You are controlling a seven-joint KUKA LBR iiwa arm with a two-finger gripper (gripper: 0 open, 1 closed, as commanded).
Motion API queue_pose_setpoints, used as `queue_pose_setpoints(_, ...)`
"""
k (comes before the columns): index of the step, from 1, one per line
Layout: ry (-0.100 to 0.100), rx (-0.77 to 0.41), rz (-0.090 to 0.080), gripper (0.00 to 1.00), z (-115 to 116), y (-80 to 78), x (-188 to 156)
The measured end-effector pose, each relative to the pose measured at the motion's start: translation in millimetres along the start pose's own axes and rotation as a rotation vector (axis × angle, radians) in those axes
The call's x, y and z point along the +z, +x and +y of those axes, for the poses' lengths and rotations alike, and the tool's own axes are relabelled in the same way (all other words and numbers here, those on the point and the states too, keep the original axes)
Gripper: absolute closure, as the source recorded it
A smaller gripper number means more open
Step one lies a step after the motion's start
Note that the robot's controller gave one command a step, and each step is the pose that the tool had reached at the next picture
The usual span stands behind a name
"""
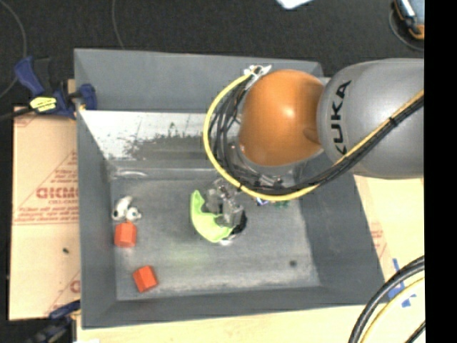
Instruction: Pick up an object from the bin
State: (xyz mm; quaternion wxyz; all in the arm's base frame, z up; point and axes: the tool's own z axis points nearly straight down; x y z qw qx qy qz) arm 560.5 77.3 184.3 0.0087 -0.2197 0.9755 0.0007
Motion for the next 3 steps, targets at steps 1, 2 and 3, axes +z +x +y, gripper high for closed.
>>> queue_pose_setpoints(1, -0.003, -0.018, 0.009, 1.00, 5, 9.0, -78)
queue_pose_setpoints(2, -0.001, -0.019, 0.005, 1.00, 5, 8.1, -92)
queue_pose_setpoints(3, -0.003, -0.349, 0.006, 1.00, 22, 0.8, -79)
